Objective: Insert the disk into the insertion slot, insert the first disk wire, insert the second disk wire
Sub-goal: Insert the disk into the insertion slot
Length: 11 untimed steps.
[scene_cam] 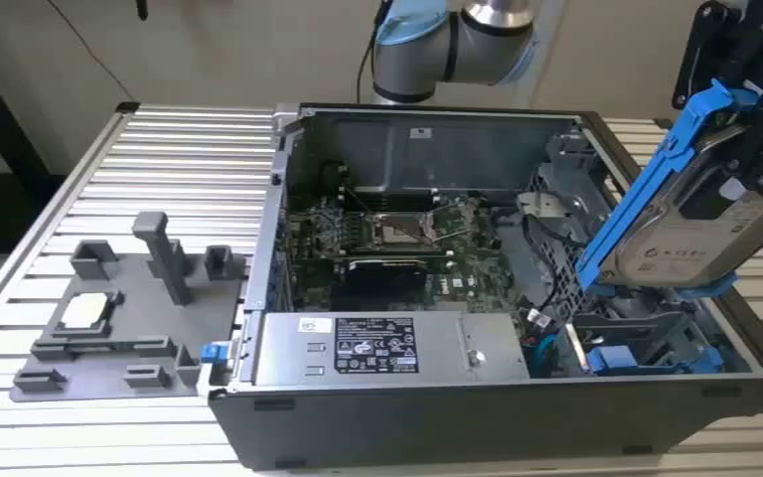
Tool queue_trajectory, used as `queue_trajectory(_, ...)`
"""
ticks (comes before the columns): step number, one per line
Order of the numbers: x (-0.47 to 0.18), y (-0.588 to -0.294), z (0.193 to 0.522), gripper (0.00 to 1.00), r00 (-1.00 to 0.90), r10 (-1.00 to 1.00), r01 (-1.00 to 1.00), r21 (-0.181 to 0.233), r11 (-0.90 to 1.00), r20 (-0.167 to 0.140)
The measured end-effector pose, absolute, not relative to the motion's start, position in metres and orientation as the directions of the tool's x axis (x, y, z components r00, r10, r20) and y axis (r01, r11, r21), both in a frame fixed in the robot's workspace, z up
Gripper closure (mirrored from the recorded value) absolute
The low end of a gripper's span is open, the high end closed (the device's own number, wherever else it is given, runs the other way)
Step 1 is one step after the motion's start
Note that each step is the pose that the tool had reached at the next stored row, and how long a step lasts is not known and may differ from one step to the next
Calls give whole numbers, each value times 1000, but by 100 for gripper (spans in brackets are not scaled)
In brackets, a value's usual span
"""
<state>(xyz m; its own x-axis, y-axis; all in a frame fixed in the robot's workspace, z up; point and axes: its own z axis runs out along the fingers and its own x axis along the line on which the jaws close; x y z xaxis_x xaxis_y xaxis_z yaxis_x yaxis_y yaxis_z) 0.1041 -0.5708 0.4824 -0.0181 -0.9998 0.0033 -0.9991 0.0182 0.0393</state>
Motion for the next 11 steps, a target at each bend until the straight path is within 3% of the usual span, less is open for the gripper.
queue_trajectory(11, 104, -571, 479, 67, -18, -1000, -999, 37, 18, 3)
